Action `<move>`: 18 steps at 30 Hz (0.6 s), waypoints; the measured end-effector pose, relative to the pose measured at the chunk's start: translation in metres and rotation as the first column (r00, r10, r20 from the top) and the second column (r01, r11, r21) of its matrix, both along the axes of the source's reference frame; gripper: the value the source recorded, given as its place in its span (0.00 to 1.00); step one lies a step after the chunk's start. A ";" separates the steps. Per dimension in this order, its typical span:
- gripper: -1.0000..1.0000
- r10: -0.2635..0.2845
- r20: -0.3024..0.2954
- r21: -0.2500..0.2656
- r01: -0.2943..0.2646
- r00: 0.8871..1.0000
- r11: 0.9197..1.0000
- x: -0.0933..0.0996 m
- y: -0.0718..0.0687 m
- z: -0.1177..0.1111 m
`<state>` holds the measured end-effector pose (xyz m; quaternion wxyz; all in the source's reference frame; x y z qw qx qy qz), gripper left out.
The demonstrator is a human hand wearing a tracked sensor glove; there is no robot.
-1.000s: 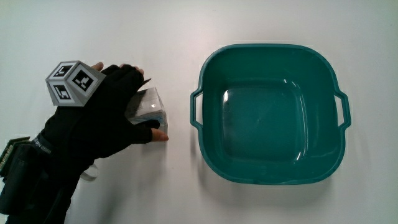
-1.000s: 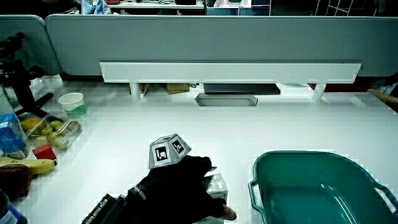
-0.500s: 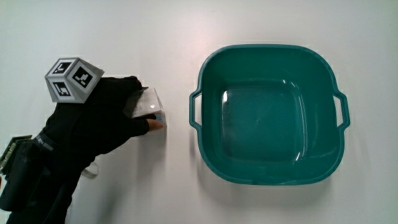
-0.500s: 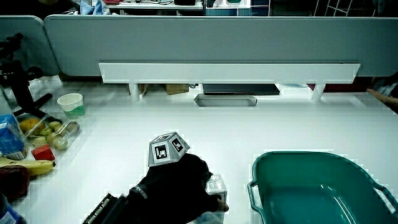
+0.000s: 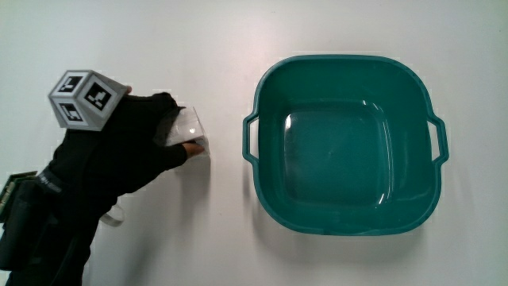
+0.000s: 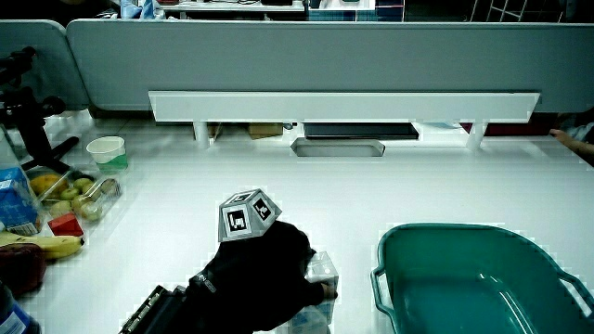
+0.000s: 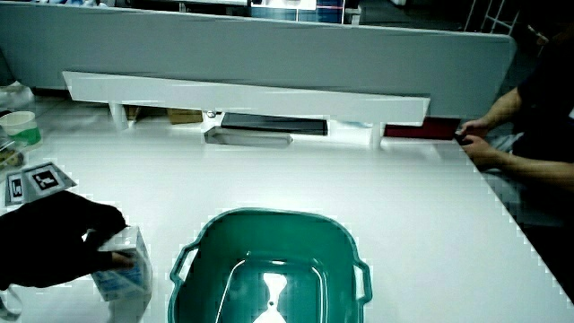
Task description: Pick milk
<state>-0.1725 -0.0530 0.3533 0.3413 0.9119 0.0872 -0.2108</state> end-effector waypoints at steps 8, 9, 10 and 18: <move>0.71 -0.020 -0.003 0.040 0.021 1.000 0.999 -0.002 -0.001 -0.006; 0.72 -0.024 -0.006 0.035 0.024 1.000 0.999 -0.002 -0.001 -0.005; 0.74 -0.031 0.008 0.027 0.031 0.999 0.999 -0.002 -0.002 -0.006; 0.85 -0.016 0.038 0.046 0.015 0.999 0.999 -0.001 -0.004 -0.003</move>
